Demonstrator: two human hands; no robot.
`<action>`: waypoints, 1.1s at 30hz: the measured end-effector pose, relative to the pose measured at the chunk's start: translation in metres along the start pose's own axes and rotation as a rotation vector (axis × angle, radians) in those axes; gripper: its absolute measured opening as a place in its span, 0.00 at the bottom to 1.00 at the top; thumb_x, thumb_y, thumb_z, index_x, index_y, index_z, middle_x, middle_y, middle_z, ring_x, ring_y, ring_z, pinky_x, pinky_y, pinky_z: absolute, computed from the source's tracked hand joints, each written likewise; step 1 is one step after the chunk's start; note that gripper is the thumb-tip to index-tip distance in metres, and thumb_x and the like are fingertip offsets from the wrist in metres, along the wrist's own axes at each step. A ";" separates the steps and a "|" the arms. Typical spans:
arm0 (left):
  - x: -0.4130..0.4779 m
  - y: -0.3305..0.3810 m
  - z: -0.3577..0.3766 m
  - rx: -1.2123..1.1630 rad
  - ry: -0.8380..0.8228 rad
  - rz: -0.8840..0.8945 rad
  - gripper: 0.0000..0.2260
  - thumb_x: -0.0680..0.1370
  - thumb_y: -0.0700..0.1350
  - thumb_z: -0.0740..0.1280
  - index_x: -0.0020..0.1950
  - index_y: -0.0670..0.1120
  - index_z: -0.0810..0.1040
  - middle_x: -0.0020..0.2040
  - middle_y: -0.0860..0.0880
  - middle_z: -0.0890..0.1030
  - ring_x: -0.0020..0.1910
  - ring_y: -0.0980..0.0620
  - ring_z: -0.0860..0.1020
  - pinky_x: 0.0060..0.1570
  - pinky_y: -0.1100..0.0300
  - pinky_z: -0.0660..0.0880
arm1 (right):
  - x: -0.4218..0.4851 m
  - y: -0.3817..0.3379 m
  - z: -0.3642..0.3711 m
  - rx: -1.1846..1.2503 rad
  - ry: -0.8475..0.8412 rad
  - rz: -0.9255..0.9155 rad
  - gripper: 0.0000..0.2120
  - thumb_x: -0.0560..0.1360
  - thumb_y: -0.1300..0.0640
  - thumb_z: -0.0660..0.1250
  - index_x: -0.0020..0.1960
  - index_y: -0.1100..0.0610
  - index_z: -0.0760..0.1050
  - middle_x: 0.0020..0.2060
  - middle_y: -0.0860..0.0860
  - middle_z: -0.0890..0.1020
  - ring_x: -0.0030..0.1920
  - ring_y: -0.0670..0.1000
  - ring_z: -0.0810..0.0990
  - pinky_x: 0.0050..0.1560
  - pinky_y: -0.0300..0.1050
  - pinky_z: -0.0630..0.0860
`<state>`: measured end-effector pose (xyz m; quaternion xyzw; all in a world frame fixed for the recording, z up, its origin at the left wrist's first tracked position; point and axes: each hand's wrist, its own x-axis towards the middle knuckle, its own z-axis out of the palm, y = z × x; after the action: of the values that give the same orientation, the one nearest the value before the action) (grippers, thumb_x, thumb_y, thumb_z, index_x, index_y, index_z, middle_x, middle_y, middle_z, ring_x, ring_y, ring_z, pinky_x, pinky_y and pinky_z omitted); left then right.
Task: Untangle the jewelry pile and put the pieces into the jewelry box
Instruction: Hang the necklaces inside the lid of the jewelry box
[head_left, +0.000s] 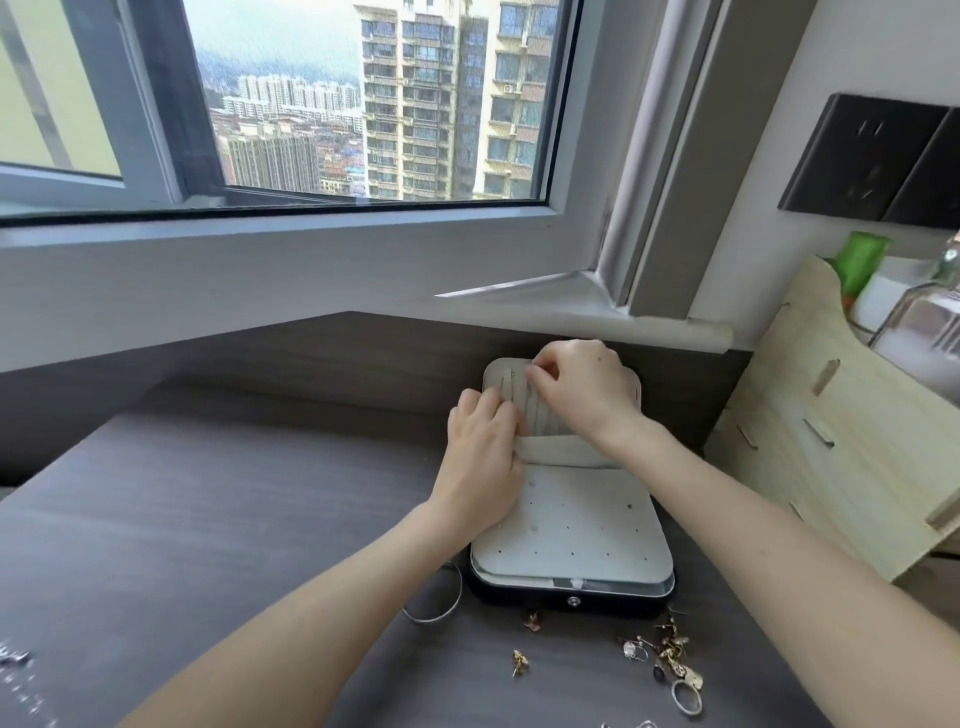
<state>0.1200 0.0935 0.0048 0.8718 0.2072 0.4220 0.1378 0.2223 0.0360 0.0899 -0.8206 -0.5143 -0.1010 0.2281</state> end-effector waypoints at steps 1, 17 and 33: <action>0.000 0.000 0.000 0.001 -0.005 -0.006 0.16 0.62 0.42 0.46 0.36 0.40 0.72 0.38 0.43 0.72 0.39 0.43 0.67 0.38 0.44 0.71 | -0.001 0.000 0.004 -0.028 0.043 -0.011 0.12 0.79 0.53 0.60 0.53 0.55 0.81 0.49 0.52 0.83 0.53 0.55 0.79 0.44 0.44 0.70; -0.001 0.000 -0.001 0.008 -0.004 -0.026 0.17 0.61 0.42 0.44 0.35 0.40 0.71 0.38 0.43 0.72 0.40 0.43 0.68 0.39 0.44 0.72 | 0.008 0.000 0.017 0.107 0.230 0.260 0.10 0.73 0.52 0.70 0.44 0.60 0.78 0.43 0.55 0.83 0.47 0.58 0.79 0.43 0.45 0.73; 0.000 0.001 -0.002 0.042 -0.109 -0.067 0.19 0.63 0.40 0.46 0.40 0.39 0.75 0.41 0.41 0.74 0.42 0.41 0.69 0.43 0.45 0.70 | -0.025 0.001 0.000 0.326 0.154 0.191 0.08 0.70 0.52 0.72 0.36 0.55 0.78 0.28 0.47 0.79 0.38 0.51 0.81 0.47 0.50 0.77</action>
<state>0.1182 0.0932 0.0063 0.8889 0.2372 0.3644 0.1445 0.2122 0.0153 0.0800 -0.8075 -0.4248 -0.0567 0.4052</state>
